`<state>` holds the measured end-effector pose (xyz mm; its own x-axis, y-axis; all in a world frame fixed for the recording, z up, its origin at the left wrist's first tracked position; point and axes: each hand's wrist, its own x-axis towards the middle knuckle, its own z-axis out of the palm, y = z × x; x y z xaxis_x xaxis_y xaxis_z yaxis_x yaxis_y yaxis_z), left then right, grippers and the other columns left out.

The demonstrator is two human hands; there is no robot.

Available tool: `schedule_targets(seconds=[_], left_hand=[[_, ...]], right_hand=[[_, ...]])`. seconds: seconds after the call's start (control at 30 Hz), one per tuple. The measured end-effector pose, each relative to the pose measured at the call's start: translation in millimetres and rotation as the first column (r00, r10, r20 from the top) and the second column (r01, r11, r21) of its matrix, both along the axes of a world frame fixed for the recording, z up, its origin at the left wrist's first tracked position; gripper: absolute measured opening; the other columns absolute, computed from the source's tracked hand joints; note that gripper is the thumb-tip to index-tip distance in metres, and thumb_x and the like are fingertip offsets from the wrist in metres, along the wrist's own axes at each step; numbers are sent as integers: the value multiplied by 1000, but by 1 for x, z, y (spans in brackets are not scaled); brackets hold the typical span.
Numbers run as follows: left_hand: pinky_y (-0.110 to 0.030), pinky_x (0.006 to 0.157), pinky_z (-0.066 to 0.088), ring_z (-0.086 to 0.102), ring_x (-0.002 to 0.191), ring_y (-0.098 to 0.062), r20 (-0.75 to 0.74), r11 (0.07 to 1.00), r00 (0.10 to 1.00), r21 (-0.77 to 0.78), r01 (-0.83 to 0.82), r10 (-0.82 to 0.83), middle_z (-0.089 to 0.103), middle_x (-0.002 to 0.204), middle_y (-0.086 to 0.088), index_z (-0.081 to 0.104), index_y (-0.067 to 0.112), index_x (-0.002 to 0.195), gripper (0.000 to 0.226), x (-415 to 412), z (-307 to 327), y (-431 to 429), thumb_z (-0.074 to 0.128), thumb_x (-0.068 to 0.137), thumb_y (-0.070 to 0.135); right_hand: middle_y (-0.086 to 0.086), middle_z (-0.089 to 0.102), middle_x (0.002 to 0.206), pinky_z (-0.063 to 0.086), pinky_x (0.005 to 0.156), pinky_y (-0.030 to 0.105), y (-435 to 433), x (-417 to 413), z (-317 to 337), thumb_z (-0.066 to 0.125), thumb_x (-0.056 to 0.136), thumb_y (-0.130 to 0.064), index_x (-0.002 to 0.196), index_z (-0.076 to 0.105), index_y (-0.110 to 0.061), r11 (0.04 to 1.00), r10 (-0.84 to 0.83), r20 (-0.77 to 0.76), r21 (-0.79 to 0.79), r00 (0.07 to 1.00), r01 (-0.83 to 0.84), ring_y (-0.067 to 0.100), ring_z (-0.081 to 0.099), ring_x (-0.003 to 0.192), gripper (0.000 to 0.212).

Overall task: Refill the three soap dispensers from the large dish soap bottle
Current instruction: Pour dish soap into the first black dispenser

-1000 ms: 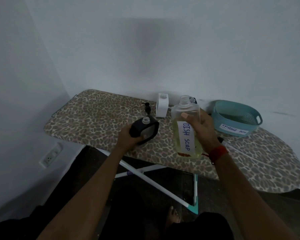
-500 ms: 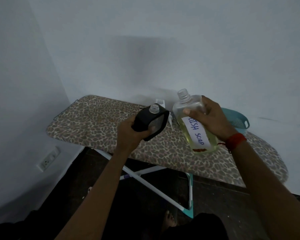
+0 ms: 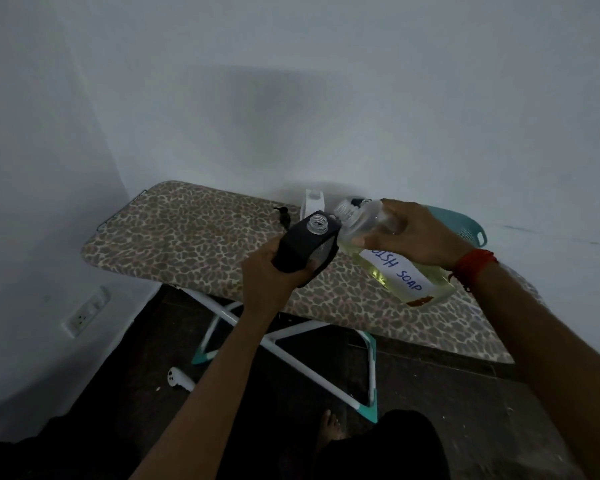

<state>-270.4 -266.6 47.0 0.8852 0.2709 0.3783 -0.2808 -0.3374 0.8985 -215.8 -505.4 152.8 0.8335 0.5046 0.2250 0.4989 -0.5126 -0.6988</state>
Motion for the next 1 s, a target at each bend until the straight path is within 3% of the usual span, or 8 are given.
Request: schedule_targets(seconds=[0.03, 0.1, 0.17, 0.37, 0.47, 0.57, 0.73, 1.0], left_hand=[[-39, 71, 60, 72, 83, -26, -2, 1000, 1000, -3, 6, -6, 76, 93, -13, 73, 3, 109, 38, 1, 1, -1, 88, 74, 8], [-43, 69, 60, 72, 80, -28, -1, 1000, 1000, -17, 9, -9, 75, 89, -13, 74, 1, 104, 35, 6, 0, -3, 87, 73, 7], [-44, 70, 60, 72, 81, -29, -8, 999, 1000, -41, 11, -11, 75, 90, -14, 74, 2, 104, 34, 11, -1, -4, 87, 73, 6], [-30, 73, 61, 73, 86, -16, 23, 998, 999, -49, 32, -31, 77, 96, -7, 73, 7, 116, 44, 33, -5, -6, 89, 76, 15], [-18, 73, 56, 70, 87, -10, 45, 1000, 999, 2, 12, -12, 76, 100, -5, 71, 7, 120, 48, 48, -12, -8, 89, 77, 17], [-9, 69, 50, 65, 78, 1, 50, 999, 999, 30, -11, 9, 73, 92, -2, 72, 5, 117, 45, 64, -18, -12, 88, 76, 15], [-12, 65, 50, 62, 74, -4, 48, 998, 998, 43, -42, 40, 71, 90, 1, 72, 6, 118, 47, 81, -24, -20, 88, 73, 7], [-16, 66, 53, 64, 74, -6, 56, 998, 996, 12, -67, 66, 75, 92, -5, 72, 6, 119, 52, 86, -31, -27, 86, 69, 0]], right_hand=[[-14, 67, 72, 45, 57, 25, 1, 2, 0, 79, 70, -67, 92, 67, -45, 1000, -6, 0, -30, 1000, 6, -3, 54, 60, 33], [8, 72, 85, 53, 72, 51, 3, 8, 1, 74, 60, -81, 100, 68, -27, 995, -28, -6, -94, 1000, 27, 16, 66, 74, 67], [14, 74, 94, 54, 84, 58, 2, 14, 1, 73, 58, -84, 103, 68, -22, 995, -22, -23, -100, 999, 20, 32, 71, 88, 76], [25, 68, 92, 53, 78, 55, -1, 36, -10, 77, 64, -76, 97, 68, -24, 999, -38, -28, -24, 999, 37, 38, 66, 77, 62], [22, 62, 84, 46, 66, 33, -3, 50, -16, 75, 65, -77, 99, 68, -23, 998, -56, -25, -40, 998, 55, 14, 55, 66, 64], [14, 64, 83, 38, 57, 13, -4, 64, -22, 75, 69, -73, 94, 67, -34, 993, -75, -16, -90, 997, 73, 6, 50, 60, 47], [1, 65, 80, 39, 57, 20, -5, 81, -28, 68, 59, -81, 109, 66, -23, 967, -134, -22, -221, 991, 126, 0, 51, 58, 77], [7, 65, 78, 40, 59, 32, -2, 88, -24, 69, 58, -77, 101, 66, -12, 949, -125, 17, -289, 992, 125, 7, 51, 61, 78]])
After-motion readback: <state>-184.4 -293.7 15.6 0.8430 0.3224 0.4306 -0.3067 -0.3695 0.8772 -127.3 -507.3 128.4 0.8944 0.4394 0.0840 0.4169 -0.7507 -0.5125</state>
